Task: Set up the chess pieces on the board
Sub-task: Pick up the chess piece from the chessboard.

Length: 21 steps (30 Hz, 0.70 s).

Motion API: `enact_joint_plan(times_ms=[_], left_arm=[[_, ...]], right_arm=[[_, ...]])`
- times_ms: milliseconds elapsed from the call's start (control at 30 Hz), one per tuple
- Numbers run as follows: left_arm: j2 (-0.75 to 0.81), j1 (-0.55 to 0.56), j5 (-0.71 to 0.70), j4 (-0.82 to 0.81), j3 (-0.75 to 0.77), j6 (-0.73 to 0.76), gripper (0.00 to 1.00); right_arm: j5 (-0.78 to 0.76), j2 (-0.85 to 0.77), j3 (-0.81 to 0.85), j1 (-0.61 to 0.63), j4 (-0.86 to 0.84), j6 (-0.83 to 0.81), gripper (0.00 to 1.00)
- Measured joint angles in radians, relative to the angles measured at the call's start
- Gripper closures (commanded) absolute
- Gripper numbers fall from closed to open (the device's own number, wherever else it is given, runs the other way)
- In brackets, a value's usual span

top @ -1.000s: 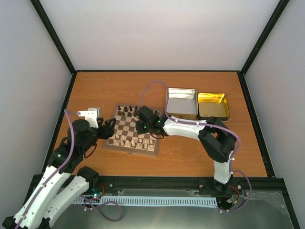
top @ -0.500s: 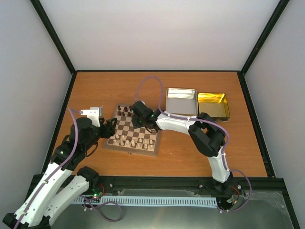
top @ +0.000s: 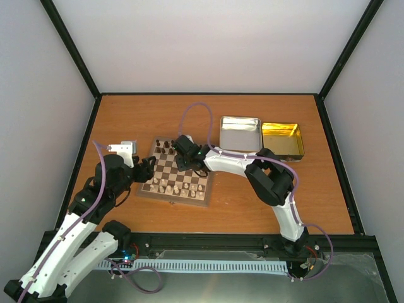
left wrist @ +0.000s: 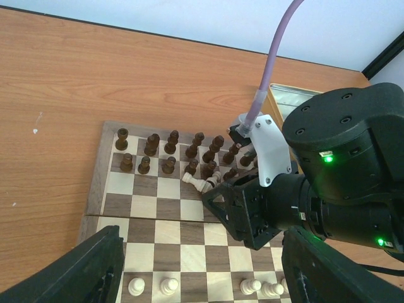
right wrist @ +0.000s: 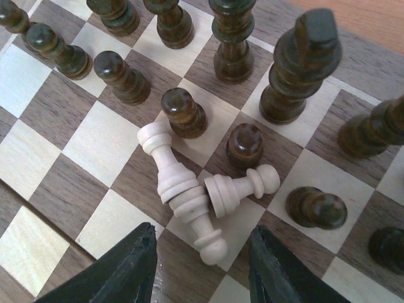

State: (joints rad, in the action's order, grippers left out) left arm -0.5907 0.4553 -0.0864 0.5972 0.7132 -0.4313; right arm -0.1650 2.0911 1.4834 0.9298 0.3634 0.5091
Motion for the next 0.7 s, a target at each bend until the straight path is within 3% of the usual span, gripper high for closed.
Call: enact_joint_plan(times_ms=[700], left_arm=[[-0.006,0.0,0.0,0.0,0.0,0.0,0.3]], right_arm=[[0.032,0.026,0.033,0.0,0.021,-0.168,0.9]])
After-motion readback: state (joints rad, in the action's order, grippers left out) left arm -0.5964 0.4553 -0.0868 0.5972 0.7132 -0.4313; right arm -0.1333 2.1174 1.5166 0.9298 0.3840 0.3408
